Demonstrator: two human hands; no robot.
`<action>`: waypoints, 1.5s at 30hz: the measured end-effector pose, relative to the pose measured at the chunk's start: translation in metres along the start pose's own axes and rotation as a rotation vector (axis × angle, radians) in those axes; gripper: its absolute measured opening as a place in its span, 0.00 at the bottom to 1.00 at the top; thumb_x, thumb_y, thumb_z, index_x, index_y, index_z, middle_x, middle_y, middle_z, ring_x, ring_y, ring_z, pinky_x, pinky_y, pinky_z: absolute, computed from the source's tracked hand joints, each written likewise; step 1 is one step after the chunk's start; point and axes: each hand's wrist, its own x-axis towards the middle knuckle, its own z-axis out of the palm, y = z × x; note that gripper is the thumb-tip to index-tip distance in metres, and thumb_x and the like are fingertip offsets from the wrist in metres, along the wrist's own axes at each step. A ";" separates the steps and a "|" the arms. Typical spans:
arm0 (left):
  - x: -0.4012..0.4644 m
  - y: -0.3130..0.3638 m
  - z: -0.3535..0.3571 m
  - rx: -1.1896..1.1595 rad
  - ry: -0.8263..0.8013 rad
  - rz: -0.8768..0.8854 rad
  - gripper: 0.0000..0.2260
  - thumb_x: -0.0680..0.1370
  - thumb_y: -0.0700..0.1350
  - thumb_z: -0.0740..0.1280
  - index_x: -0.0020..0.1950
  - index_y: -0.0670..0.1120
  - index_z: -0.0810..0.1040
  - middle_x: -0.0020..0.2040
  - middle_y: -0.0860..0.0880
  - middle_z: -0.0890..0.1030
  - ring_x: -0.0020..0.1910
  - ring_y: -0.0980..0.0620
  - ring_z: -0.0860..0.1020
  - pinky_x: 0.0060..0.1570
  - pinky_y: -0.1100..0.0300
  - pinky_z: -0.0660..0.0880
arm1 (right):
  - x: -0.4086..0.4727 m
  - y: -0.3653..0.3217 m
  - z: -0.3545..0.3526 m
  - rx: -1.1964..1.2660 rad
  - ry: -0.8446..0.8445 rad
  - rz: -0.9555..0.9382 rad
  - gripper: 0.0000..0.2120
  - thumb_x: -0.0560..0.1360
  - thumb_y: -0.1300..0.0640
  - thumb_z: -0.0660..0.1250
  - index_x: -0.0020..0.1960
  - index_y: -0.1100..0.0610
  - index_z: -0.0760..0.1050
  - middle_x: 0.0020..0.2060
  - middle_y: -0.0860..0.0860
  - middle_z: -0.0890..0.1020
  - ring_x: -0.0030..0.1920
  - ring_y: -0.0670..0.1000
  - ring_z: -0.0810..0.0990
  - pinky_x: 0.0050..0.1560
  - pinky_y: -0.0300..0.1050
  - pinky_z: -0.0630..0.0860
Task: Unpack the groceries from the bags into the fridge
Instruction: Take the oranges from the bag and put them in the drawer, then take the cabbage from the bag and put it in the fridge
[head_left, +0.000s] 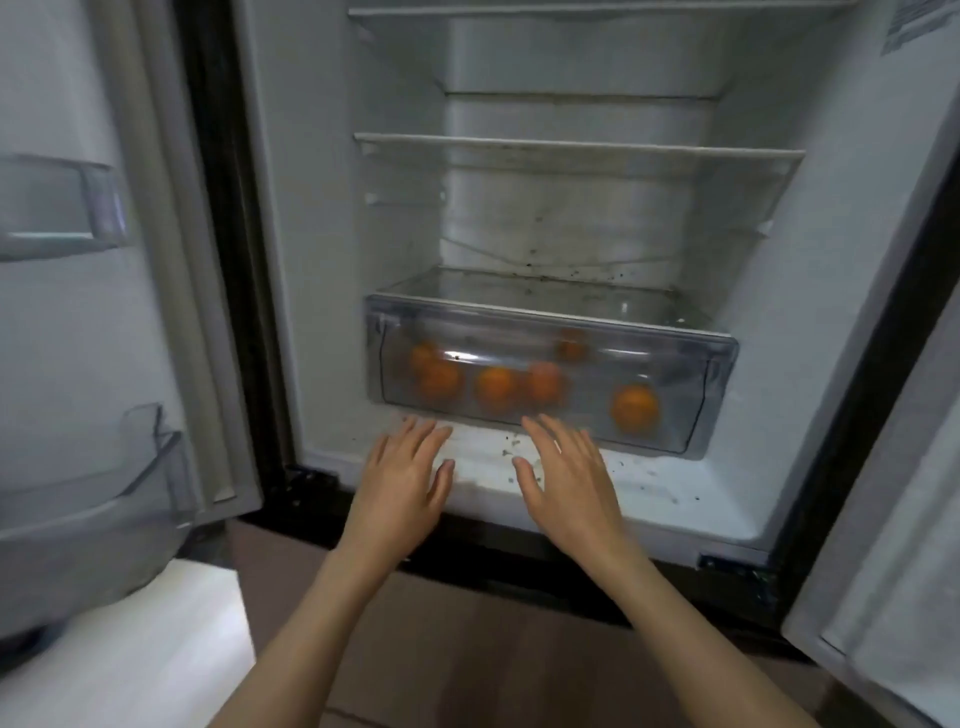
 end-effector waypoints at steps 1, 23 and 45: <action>-0.025 0.002 -0.003 0.000 -0.017 -0.051 0.24 0.76 0.53 0.52 0.64 0.43 0.74 0.64 0.42 0.76 0.66 0.41 0.71 0.63 0.42 0.69 | -0.015 -0.006 0.001 0.030 -0.046 -0.021 0.23 0.80 0.49 0.55 0.74 0.52 0.58 0.73 0.51 0.62 0.73 0.50 0.58 0.74 0.46 0.49; -0.422 -0.120 -0.251 0.406 -0.073 -0.808 0.21 0.79 0.55 0.53 0.70 0.48 0.67 0.70 0.47 0.68 0.72 0.47 0.63 0.69 0.52 0.59 | -0.185 -0.366 0.121 0.324 -0.548 -0.703 0.25 0.80 0.49 0.55 0.74 0.53 0.57 0.72 0.52 0.63 0.72 0.52 0.61 0.71 0.45 0.57; -0.638 -0.342 -0.455 0.455 0.113 -1.238 0.20 0.81 0.51 0.55 0.73 0.49 0.62 0.74 0.50 0.61 0.75 0.52 0.53 0.73 0.56 0.52 | -0.259 -0.778 0.248 0.483 -0.680 -1.020 0.25 0.79 0.47 0.57 0.74 0.52 0.57 0.71 0.50 0.66 0.69 0.51 0.65 0.67 0.46 0.65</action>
